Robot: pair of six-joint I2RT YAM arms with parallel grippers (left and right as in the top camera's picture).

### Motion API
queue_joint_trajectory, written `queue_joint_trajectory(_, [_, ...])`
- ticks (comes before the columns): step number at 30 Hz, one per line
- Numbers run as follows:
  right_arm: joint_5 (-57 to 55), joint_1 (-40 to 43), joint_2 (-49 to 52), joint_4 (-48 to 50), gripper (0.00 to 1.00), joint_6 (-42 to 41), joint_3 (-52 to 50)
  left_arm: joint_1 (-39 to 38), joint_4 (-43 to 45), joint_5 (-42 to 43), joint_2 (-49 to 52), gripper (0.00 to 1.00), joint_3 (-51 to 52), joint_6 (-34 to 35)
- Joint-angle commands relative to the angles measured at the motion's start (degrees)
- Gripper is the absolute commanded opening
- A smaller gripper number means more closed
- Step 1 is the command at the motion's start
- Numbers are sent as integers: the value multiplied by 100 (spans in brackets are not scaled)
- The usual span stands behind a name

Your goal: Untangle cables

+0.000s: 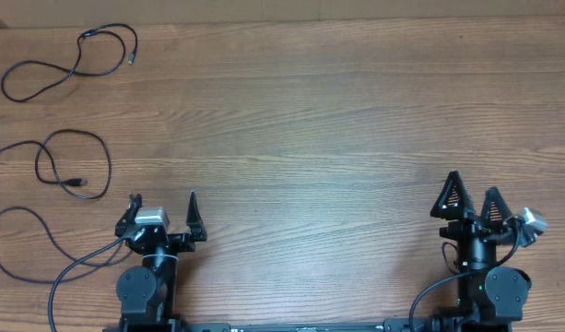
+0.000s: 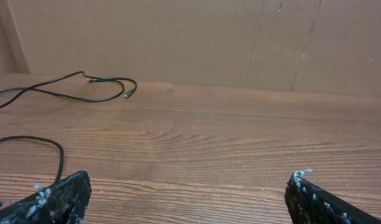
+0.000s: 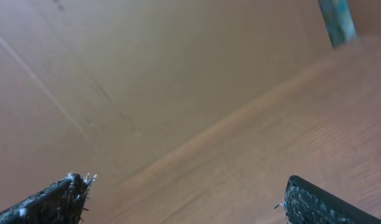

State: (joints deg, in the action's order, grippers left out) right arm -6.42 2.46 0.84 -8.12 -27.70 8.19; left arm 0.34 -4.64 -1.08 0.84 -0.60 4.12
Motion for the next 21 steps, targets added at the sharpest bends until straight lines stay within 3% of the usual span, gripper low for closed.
queue_joint_trajectory(1, [-59,-48,-70,164,100,472,-44,-37,20,68,-59,99,33,-92])
queue_joint_trajectory(8, [-57,-63,-68,409,100,852,-90,-37,20,68,-59,100,33,-92])
queue_joint_trajectory(16, [157,-98,-70,1375,100,850,-743,-37,20,68,-59,99,33,-92])
queue_joint_trajectory(21, [160,-96,-70,1360,100,1228,-776,-37,20,68,-59,100,33,-92])
